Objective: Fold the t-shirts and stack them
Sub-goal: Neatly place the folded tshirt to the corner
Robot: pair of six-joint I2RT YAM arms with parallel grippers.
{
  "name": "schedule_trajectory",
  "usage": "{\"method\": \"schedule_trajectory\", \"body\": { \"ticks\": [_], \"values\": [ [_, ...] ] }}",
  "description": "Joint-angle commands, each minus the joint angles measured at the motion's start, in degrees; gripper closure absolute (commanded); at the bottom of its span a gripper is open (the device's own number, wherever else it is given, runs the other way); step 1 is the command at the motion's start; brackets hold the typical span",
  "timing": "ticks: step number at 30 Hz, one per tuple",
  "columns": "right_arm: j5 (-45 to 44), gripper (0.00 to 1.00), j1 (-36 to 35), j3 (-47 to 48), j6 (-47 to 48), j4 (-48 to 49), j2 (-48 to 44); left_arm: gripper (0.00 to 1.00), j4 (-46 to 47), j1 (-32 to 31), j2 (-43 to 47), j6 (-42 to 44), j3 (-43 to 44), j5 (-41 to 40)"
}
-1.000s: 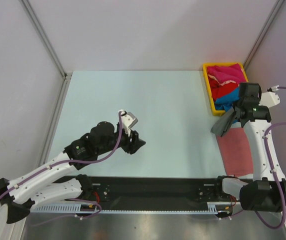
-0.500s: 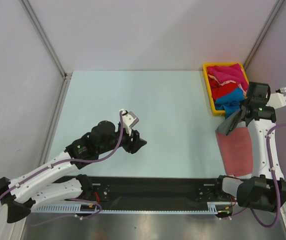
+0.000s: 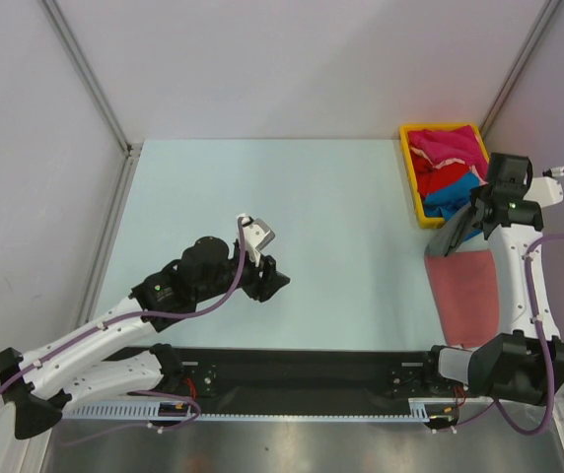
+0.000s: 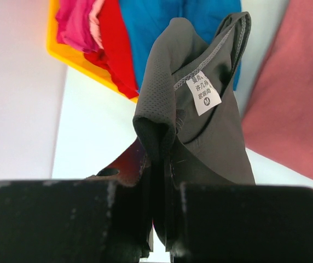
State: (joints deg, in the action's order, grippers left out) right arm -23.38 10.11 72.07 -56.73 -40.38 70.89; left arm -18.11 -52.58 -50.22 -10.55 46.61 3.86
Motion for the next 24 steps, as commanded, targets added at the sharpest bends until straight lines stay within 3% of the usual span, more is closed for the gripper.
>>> {"method": "schedule_trajectory", "body": {
  "ticks": [1, 9, 24],
  "values": [
    [0.08, 1.0, 0.35, 4.74, -2.5, 3.21, 0.65, 0.41, 2.02, 0.55, -0.14, -0.62, 0.32, 1.41],
    [-0.27, 1.0, 1.05, 4.92, -2.07, 2.41, 1.18, 0.41, 2.38, 0.72, -0.41, -0.79, 0.06, 1.77],
    [1.49, 1.0, 6.59, -7.56, 0.74, 1.28, -6.29, 0.41, 2.81, 0.81, -0.32, -0.97, -0.91, 2.47]
  ]
}}
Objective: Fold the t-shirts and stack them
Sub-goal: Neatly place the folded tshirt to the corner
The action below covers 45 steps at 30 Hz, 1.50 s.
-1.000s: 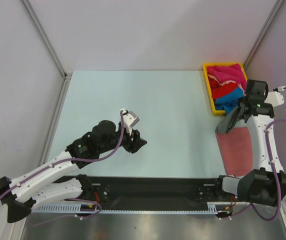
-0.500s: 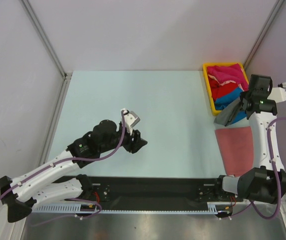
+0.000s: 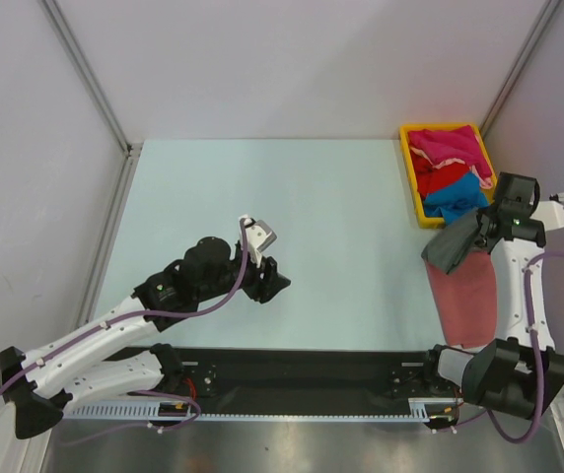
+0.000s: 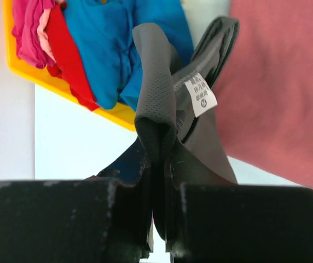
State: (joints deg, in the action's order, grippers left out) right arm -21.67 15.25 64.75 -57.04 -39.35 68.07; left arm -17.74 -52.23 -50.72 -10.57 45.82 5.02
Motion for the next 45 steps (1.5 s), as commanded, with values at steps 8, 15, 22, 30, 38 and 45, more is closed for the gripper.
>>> {"method": "schedule_trajectory", "body": {
  "ticks": [8, 15, 22, 30, 38, 45],
  "values": [
    [1.62, 1.0, 6.54, -4.01, 5.61, -3.27, -8.04, 0.41, 2.45, 0.46, 0.44, -0.86, -0.56, 1.49],
    [7.43, 1.0, 13.76, -9.64, 11.23, -3.27, -11.65, 0.41, 2.44, 0.46, 0.53, -0.94, -0.74, 1.93],
    [9.63, 1.0, 17.01, -12.72, 16.07, -3.27, -12.44, 0.42, 2.88, 0.46, 0.62, -0.95, -1.08, 2.19],
    [10.51, 1.0, 19.73, -17.99, 19.59, -3.45, -14.28, 0.41, 2.71, 0.55, 1.06, -0.86, -1.26, 2.28],
    [14.11, 1.0, 26.67, -24.94, 22.5, -0.28, -14.91, 0.41, 2.09, 0.81, 1.68, -0.59, -1.26, 2.28],
    [15.52, 1.0, 33.0, -24.76, 25.21, 1.03, -9.37, 0.41, 1.22, 2.57, 1.76, -0.94, -0.74, 2.54]
  ]
}}
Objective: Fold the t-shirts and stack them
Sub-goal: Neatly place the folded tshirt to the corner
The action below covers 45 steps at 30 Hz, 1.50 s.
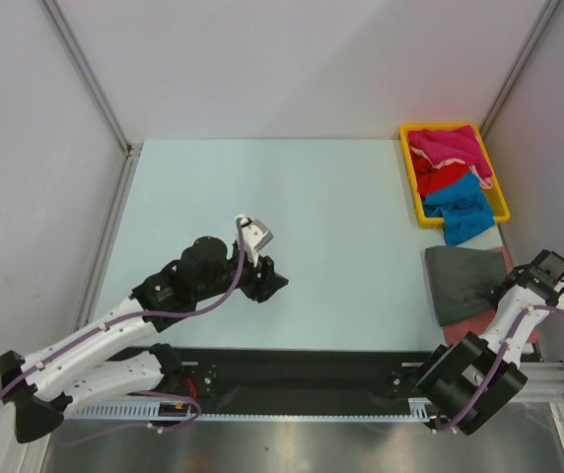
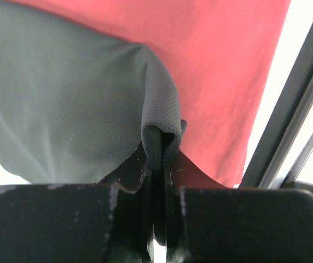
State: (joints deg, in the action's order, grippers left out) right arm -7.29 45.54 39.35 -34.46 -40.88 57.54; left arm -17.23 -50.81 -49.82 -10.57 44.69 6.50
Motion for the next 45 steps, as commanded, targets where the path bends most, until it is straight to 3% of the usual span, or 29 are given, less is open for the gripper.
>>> {"method": "schedule_trajectory", "body": {
  "ticks": [1, 13, 28, 29, 31, 32, 35, 41, 45],
  "values": [
    [2.36, 1.0, 3.5, 0.72, 3.08, 2.91, 1.96, 0.41, 0.1, 1.32, 0.78, -0.95, 0.75, 1.06],
    [-3.51, 1.0, -0.18, 4.41, 8.27, 5.82, 0.73, 0.42, -1.58, 2.91, -0.8, -1.65, 2.95, 1.76],
    [-7.03, 0.98, 0.6, 3.19, 8.97, 7.23, 5.83, 0.42, -1.05, 3.52, -0.36, -2.09, 1.81, 2.29],
    [-7.99, 0.96, 0.69, 3.27, 8.45, 6.87, 5.74, 0.42, -1.05, 3.61, -0.28, -2.0, 1.81, 2.37],
    [-12.21, 0.77, 0.78, 4.67, 5.65, 3.82, 5.74, 0.42, -0.96, 3.78, -0.1, -1.83, 1.9, 2.37],
    [-13.18, 0.58, 0.61, 5.11, 5.19, 2.92, 5.31, 0.42, -1.05, 3.78, -0.01, -1.74, 1.9, 2.37],
    [-15.29, 0.38, 0.17, 7.83, 4.58, -0.24, 4.25, 0.42, -0.78, 4.31, 0.6, -1.47, 1.9, 2.2],
    [-17.5, 0.35, 0.16, 13.29, 5.1, -6.84, 3.73, 0.41, 0.27, 5.45, 2.09, -1.03, 1.54, 2.46],
    [-14.87, 0.51, -3.96, 12.59, 3.97, -5.88, 0.3, 0.41, -0.08, 5.72, 2.8, -0.77, 1.02, 2.46]
  ]
}}
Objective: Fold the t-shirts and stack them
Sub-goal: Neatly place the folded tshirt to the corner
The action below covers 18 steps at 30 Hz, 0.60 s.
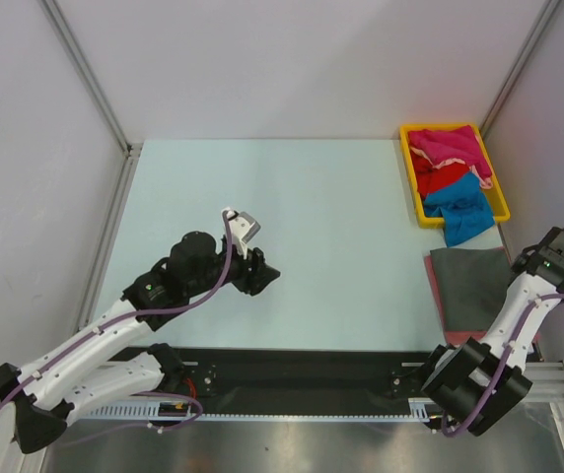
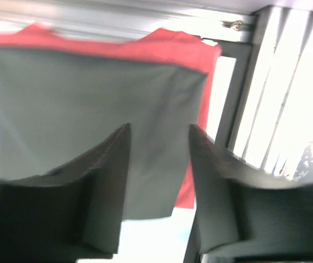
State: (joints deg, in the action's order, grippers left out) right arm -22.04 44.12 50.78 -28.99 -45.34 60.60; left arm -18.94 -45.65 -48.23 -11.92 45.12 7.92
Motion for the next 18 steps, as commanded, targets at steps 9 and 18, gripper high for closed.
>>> {"method": "schedule_trajectory", "body": {
  "ticks": [9, 18],
  "values": [
    [-6.41, 0.86, -6.94, -5.17, -13.09, -3.25, -1.72, 0.42, 1.62, 0.56, 0.5, 0.15, 0.76, 2.09],
    [-10.29, 0.88, -3.69, -9.57, -13.36, -0.34, 1.97, 0.41, -0.4, 0.65, -0.02, 0.41, 2.25, 0.96]
  ]
}}
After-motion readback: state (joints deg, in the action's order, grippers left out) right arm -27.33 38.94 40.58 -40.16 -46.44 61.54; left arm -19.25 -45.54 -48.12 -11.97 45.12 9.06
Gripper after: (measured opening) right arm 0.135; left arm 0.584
